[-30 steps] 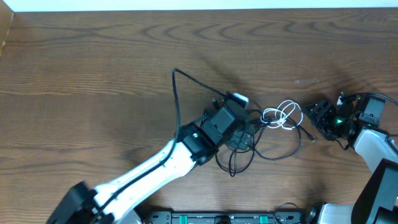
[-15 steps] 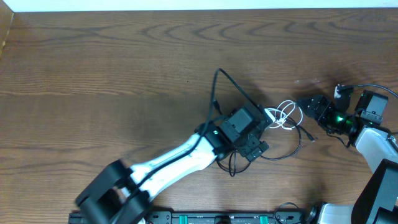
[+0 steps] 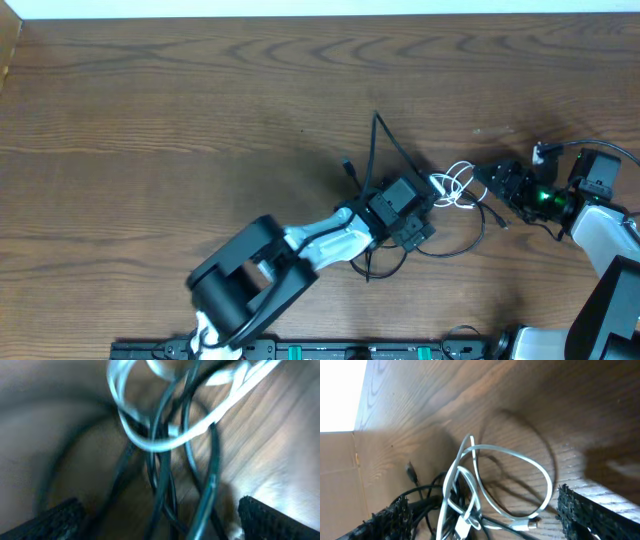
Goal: Untangle cables
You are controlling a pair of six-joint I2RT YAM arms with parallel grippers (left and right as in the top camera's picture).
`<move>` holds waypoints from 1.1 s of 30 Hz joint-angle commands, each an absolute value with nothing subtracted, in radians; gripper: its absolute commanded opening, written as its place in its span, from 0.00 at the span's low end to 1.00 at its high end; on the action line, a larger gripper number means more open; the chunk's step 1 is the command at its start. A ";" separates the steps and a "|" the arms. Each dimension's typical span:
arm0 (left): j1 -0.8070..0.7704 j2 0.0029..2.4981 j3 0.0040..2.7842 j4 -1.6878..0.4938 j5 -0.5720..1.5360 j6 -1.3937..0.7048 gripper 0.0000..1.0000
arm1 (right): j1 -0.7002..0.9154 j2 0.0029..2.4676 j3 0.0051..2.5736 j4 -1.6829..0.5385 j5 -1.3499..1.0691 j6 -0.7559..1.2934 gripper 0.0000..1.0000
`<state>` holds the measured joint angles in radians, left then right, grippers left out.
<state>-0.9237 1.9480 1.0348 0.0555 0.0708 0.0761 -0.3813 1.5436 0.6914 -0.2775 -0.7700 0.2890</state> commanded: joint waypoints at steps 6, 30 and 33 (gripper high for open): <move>-0.920 2.065 1.042 0.041 0.058 0.062 0.73 | -0.378 1.540 0.708 -0.317 -0.776 0.239 0.91; -0.839 1.457 1.042 -0.326 0.218 0.028 0.08 | -0.311 1.540 0.708 0.191 -1.282 0.643 0.98; -0.800 1.444 1.042 -0.341 0.316 0.028 0.08 | -0.263 1.540 0.708 0.186 -1.267 0.643 0.95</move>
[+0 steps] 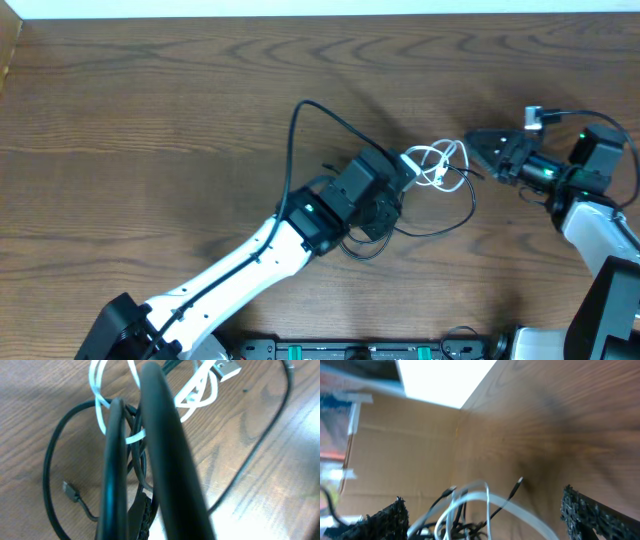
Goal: Untangle cables
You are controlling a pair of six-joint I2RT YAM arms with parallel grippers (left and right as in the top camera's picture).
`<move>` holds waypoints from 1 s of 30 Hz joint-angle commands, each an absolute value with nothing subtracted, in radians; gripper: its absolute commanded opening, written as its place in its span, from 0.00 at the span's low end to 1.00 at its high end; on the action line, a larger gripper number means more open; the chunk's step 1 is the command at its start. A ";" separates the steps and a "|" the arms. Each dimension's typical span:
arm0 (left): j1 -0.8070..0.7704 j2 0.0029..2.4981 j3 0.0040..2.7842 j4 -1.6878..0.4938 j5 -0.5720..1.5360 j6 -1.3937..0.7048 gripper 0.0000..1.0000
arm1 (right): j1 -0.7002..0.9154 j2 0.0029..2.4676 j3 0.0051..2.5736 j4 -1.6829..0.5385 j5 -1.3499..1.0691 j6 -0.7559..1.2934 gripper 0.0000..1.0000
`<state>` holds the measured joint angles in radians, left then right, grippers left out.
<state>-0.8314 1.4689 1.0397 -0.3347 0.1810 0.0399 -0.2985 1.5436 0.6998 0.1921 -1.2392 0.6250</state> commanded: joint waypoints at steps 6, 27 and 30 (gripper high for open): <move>-0.718 1.436 1.042 -0.366 0.579 0.021 0.07 | -0.234 1.540 0.707 0.109 -1.061 0.520 0.88; -0.527 1.261 1.042 -0.374 0.844 0.095 0.08 | -0.248 1.540 0.708 -0.006 -1.027 0.368 0.46; -0.527 1.261 1.042 -0.391 0.731 0.125 0.07 | -0.269 1.540 0.708 0.094 -1.216 0.365 0.46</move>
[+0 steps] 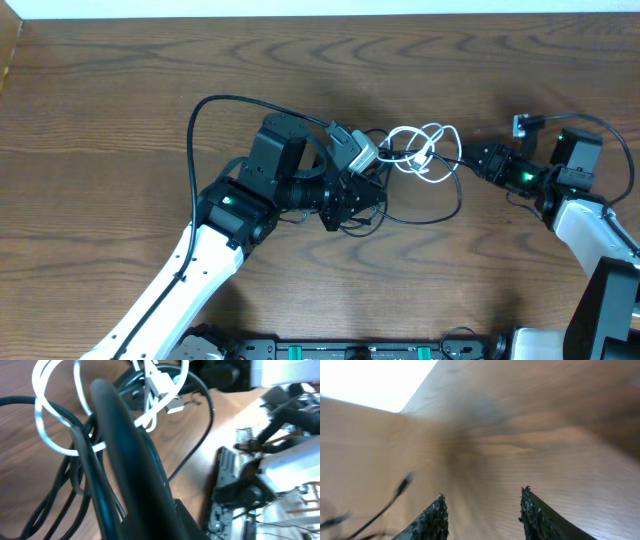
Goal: Untangle cables
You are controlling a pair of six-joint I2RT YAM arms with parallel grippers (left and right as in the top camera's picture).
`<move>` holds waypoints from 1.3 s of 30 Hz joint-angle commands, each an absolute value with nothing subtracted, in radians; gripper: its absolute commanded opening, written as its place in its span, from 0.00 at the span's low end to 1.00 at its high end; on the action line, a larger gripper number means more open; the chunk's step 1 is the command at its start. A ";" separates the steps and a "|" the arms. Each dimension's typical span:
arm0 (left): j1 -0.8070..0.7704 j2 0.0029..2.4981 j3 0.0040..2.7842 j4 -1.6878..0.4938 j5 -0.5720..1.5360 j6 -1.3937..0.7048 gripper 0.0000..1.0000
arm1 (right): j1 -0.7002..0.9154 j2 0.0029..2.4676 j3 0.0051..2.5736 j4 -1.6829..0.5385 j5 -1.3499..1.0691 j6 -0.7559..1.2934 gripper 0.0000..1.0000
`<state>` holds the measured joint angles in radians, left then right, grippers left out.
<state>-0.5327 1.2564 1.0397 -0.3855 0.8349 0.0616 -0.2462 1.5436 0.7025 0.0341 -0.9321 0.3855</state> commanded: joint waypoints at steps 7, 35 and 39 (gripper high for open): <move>-0.527 1.261 1.042 -0.397 0.680 0.173 0.07 | -0.286 1.540 0.708 0.304 -1.416 0.442 0.47; -0.527 1.270 1.042 -0.605 0.878 0.329 0.08 | 0.081 1.540 0.707 0.703 -1.445 0.758 0.33; -0.527 1.270 1.042 -0.613 0.831 0.329 0.07 | 0.111 1.540 0.706 0.697 -1.467 0.672 0.35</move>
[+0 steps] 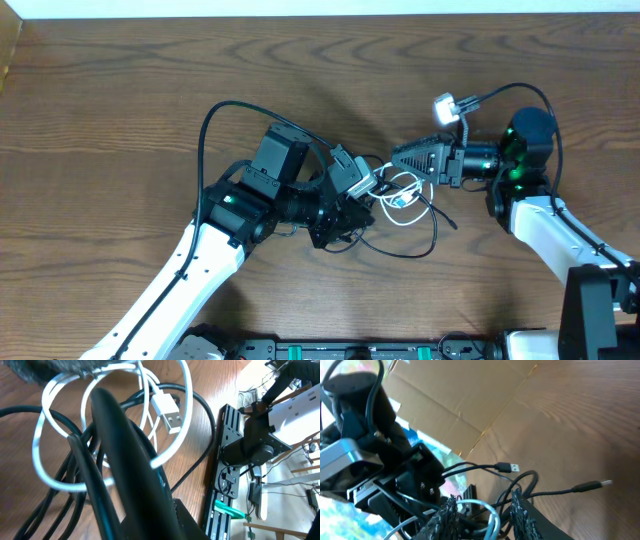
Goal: Untangle cables
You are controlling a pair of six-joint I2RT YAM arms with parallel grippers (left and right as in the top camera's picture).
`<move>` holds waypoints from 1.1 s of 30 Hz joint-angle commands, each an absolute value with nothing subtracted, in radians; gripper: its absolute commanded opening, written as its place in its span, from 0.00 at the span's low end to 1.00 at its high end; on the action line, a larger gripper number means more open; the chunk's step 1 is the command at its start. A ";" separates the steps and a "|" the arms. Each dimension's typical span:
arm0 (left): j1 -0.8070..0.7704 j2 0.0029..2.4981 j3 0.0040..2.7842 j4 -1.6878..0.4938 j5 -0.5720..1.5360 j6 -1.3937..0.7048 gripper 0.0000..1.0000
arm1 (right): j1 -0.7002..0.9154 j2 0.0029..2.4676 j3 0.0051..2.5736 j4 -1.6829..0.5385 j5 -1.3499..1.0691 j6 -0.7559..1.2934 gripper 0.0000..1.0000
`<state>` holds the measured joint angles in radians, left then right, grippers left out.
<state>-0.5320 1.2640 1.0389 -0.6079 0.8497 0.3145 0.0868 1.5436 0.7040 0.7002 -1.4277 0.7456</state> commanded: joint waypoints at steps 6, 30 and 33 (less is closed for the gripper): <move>-0.527 1.270 1.042 -0.670 0.614 0.340 0.07 | 0.112 1.540 0.706 0.598 -1.464 0.543 0.40; -0.528 1.270 1.042 -0.656 0.689 0.339 0.07 | 0.358 1.540 0.707 0.020 -0.312 0.369 0.01; -0.528 1.270 1.042 -0.679 0.689 0.340 0.07 | 0.329 1.540 0.707 0.022 -0.115 0.452 0.01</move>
<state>-0.5316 1.2739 1.0386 -0.6655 0.6357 0.3218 0.3569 1.5429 0.7059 0.0254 -0.4706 0.3408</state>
